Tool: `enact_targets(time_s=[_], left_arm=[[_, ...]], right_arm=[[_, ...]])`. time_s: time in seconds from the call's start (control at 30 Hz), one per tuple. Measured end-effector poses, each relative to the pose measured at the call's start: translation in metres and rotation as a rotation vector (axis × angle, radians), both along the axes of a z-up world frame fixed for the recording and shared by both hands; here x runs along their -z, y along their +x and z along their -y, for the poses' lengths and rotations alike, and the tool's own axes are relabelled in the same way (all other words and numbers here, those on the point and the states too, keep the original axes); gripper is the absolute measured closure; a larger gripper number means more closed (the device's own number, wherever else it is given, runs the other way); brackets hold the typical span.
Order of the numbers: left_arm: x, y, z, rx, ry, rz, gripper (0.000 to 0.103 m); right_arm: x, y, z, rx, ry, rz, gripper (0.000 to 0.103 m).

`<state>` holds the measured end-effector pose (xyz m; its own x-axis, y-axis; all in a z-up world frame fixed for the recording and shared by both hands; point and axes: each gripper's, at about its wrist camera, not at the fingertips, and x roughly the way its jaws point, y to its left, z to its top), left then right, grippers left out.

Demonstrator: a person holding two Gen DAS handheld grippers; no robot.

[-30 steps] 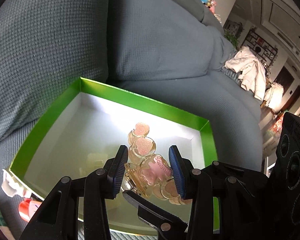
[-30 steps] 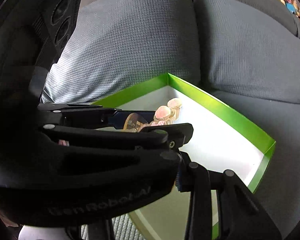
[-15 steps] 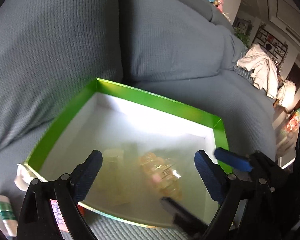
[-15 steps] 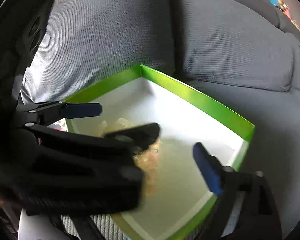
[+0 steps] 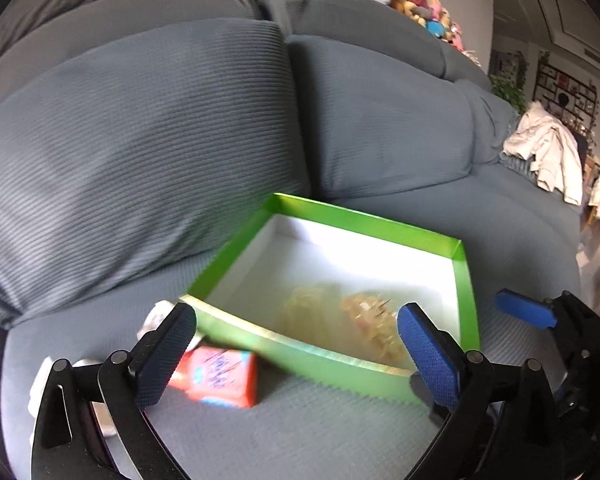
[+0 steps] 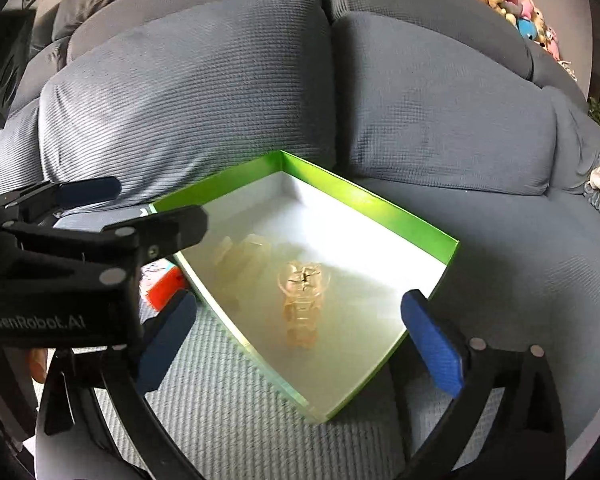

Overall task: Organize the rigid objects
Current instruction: 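Withdraw the right tool and move toward the white pill bottles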

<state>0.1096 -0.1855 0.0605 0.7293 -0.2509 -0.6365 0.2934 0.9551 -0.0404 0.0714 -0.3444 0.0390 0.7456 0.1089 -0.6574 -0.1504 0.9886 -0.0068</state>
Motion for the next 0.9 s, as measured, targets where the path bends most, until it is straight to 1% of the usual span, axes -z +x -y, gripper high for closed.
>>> enact_targets(time_s=[0.13, 0.27, 0.33, 0.4, 0.5, 0.7, 0.9], left_arm=[[0.001, -0.018, -0.034, -0.074, 0.017, 0.008, 0.002], [0.008, -0.035, -0.069, -0.140, 0.016, -0.004, 0.002], [0.012, -0.046, -0.086, -0.176, 0.036, -0.003, 0.002], [0.018, -0.056, -0.104, -0.220, 0.077, 0.001, 0.002], [0.028, -0.068, -0.132, -0.283, 0.094, -0.013, 0.002], [0.049, -0.075, -0.181, -0.391, 0.064, -0.069, 0.002], [0.060, -0.073, -0.206, -0.432, 0.043, -0.093, 0.002]], right_arm=[[0.002, -0.012, -0.022, -0.039, -0.013, -0.009, 0.001], [0.006, -0.027, -0.046, -0.109, -0.015, -0.023, 0.001], [0.008, -0.030, -0.058, -0.141, -0.006, -0.029, 0.001], [0.011, -0.031, -0.069, -0.169, 0.001, -0.041, 0.001], [0.018, -0.036, -0.092, -0.228, 0.011, -0.061, 0.001], [0.031, -0.034, -0.137, -0.311, 0.015, -0.088, 0.001], [0.037, -0.026, -0.165, -0.340, -0.001, -0.103, 0.001]])
